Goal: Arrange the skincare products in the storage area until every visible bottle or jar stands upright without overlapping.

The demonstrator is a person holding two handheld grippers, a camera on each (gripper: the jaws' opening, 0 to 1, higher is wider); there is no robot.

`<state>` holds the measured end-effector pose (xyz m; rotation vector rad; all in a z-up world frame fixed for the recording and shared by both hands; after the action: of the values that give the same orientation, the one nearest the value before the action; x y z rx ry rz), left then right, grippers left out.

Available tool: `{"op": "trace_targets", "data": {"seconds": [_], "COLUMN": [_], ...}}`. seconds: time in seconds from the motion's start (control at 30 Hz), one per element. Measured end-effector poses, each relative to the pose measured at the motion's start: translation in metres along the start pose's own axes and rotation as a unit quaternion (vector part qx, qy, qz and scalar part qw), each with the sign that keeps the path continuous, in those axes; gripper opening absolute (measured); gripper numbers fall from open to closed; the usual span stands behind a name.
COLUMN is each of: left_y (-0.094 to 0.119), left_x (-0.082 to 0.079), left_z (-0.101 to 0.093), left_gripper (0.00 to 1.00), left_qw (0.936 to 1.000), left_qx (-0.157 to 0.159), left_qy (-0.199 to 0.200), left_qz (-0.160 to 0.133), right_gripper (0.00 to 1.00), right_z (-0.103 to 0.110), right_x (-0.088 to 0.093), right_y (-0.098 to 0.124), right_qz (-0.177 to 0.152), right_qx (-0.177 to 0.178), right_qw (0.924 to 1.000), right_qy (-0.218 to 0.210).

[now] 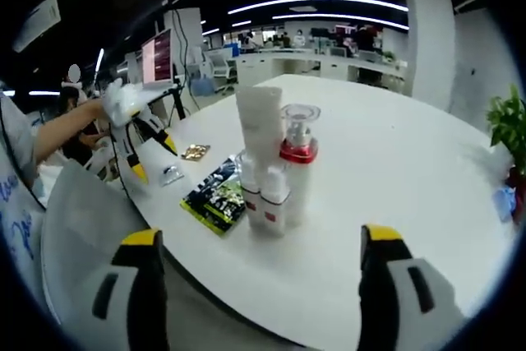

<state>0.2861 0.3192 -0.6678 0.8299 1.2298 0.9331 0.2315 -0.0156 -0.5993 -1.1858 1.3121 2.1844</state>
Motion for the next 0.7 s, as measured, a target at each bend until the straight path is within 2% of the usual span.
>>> {"op": "trace_targets", "data": {"seconds": [0.13,0.53,0.67,0.7], "left_y": [-0.006,-0.014,-0.018,-0.017], "left_x": [0.006,0.013,0.018,0.017], "left_z": [0.003,0.011,0.013,0.014], "left_gripper": [0.53,0.48,0.47,0.45], "left_qw": [0.9997,0.9987,0.9979,0.998], "left_qx": [0.012,0.041,0.051,0.05], "left_qy": [-0.009,-0.021,-0.025,-0.029], "left_qz": [0.017,0.021,0.031,0.024], "right_gripper": [1.0,1.0,1.0,1.0], "right_z": [-0.001,-0.004,-0.004,-0.004], "right_x": [0.002,0.002,0.002,0.002], "right_y": [0.0,0.0,0.0,0.0], "right_qz": [0.003,0.004,0.005,0.005], "right_qx": [0.001,0.002,0.002,0.002], "right_qw": [1.0,1.0,1.0,1.0], "right_qy": [-0.003,-0.007,-0.007,-0.008]}}
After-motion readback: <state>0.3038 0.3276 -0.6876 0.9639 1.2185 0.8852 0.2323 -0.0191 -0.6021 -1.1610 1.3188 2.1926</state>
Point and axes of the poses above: the point that each gripper's makers call its tool centre point, and the gripper's own axes: y roughly backward along the fingers, z roughly to its left, x roughly out of its underside, the point moved 7 cm from there along y, roughly backward along the fingers, and after that the axes turned 13 degrees about -y, right-handed, at the moved point
